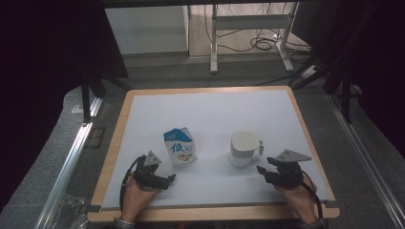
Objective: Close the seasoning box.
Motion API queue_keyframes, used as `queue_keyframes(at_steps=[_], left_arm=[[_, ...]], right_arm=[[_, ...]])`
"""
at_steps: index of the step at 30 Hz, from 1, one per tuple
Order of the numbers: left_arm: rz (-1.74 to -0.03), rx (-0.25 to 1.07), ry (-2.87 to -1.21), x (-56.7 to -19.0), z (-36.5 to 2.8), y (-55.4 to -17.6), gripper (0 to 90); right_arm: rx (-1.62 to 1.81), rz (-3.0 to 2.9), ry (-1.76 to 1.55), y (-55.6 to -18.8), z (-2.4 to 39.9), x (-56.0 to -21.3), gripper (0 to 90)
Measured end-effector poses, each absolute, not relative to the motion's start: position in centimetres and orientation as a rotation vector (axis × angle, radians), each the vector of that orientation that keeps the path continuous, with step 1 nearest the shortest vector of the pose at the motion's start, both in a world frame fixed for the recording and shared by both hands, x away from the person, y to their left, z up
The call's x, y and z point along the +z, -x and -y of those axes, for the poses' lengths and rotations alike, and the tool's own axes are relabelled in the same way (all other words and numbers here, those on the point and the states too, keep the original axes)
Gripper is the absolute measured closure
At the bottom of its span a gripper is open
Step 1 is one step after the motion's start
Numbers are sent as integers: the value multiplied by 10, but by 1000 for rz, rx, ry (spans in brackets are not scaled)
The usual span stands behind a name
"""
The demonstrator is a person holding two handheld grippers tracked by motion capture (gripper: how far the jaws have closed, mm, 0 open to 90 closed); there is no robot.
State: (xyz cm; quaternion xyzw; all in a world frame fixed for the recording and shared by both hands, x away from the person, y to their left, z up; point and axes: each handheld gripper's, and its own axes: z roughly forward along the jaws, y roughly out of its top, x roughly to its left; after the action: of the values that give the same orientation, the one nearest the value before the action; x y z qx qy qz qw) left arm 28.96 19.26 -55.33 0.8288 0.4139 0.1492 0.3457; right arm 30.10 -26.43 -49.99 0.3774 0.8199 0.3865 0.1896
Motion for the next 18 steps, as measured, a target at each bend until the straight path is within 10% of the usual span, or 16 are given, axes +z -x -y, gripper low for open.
queue_keyframes(at_steps=[18], left_arm=[[-1074,387,-2150,-553,-193,-290,28]], right_arm=[[953,-2268,-1156,-317,280,-528,311]])
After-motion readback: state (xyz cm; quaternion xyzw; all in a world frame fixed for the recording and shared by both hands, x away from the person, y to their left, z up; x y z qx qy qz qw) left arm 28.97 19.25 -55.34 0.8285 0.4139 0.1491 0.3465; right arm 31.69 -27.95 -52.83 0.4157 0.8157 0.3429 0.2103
